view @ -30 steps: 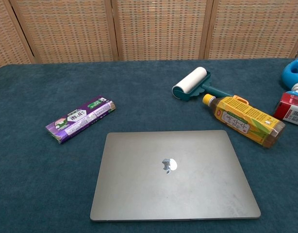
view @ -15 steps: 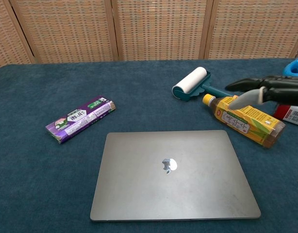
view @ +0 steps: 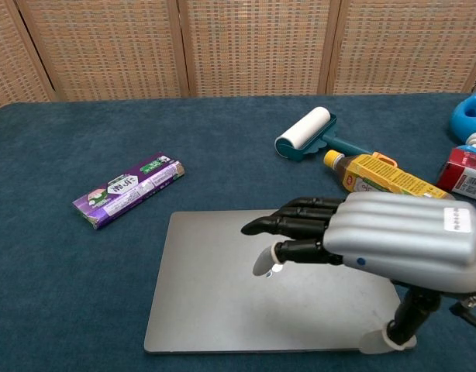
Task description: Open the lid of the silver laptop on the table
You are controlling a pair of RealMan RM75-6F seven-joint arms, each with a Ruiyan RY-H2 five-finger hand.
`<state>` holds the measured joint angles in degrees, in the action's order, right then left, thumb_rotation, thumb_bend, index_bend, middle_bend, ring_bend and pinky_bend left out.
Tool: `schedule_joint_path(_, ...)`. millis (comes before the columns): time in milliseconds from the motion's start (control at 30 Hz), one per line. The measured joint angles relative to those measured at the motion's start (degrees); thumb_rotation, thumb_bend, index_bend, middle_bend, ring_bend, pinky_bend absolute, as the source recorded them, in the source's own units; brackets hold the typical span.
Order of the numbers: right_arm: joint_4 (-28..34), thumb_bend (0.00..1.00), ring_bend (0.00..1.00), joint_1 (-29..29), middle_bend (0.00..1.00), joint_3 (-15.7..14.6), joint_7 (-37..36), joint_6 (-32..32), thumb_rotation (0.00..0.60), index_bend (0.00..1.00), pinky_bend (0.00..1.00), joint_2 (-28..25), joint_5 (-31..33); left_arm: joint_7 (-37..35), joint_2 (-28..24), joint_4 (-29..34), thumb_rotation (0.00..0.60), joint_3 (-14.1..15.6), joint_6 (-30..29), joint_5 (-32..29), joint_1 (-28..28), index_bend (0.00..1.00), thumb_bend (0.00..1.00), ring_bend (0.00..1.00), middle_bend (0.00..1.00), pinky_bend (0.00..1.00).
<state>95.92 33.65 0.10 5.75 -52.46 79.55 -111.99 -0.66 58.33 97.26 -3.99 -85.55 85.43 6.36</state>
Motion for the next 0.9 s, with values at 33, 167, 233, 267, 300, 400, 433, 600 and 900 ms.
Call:
schedule_joint_path(33, -0.1, 0.04, 0.0, 0.3, 0.07, 0.1, 0.9, 0.5, 0.6, 0.23, 0.0, 0.5, 0.3, -0.1, 0.0, 0.0, 0.6, 0.0, 0.0, -0.1, 0.0, 0.0, 0.0, 0.0, 0.0, 0.0)
schedule_joint_path(167, -1.2, 0.13, 0.0, 1.4, 0.07, 0.5, 5.0, 2.5, 0.6, 0.24, 0.0, 2.7, 1.7, -0.9, -0.3, -0.1, 0.6, -0.2, 0.0, -0.2, 0.0, 0.0, 0.0, 0.0, 0.0, 0.0)
schedule_joint_path(233, -2.2, 0.15, 0.0, 1.8, 0.07, 0.7, 6.8, 3.5, 0.6, 0.24, 0.0, 4.0, 3.0, -1.3, -0.4, -0.2, 0.6, -0.2, -0.1, -0.2, -0.1, 0.0, 0.0, 0.0, 0.0, 0.0)
schedule_joint_path(267, -2.6, 0.16, 0.0, 2.0, 0.07, 0.7, 7.4, 3.8, 0.6, 0.24, 0.0, 4.6, 3.6, -1.5, -0.5, -0.2, 0.6, -0.2, -0.1, -0.2, -0.1, 0.0, 0.0, 0.0, 0.0, 0.0)
schedule_joint_path(300, -3.0, 0.16, 0.0, 2.2, 0.07, 0.7, 8.2, 4.2, 0.6, 0.24, 0.0, 5.2, 4.2, -1.7, -0.5, -0.3, 0.6, -0.3, -0.1, -0.2, -0.1, 0.0, 0.0, 0.0, 0.0, 0.0)
schedule_joint_path(400, -3.6, 0.16, 0.0, 2.5, 0.08, 0.4, 9.8, 4.9, 0.6, 0.24, 0.0, 6.7, 5.2, -1.9, -0.6, -0.5, 0.6, -0.3, 0.1, -0.3, 0.0, 0.0, 0.0, 0.0, 0.0, 0.0)
schedule_joint_path(433, -3.8, 0.16, 0.0, 2.6, 0.08, 0.3, 10.3, 5.1, 0.6, 0.24, 0.0, 7.1, 5.5, -1.9, -0.6, -0.5, 0.6, -0.3, 0.3, -0.4, 0.1, 0.0, 0.0, 0.0, 0.0, 0.0)
schedule_joint_path(600, -4.9, 0.16, 0.0, 3.2, 0.08, 0.1, 13.4, 6.0, 0.6, 0.24, 0.0, 9.9, 6.9, -2.1, -0.7, -0.4, 0.6, -0.3, 0.5, -0.5, 0.2, 0.0, 0.0, 0.0, 0.0, 0.0)
schedule_joint_path(900, -5.9, 0.16, 0.0, 3.9, 0.09, -0.1, 17.1, 6.5, 0.6, 0.26, 0.0, 13.9, 9.8, -3.1, -0.9, -0.7, 0.6, -0.5, 1.2, -1.3, 0.4, 0.0, 0.0, 0.0, 0.0, 0.0)
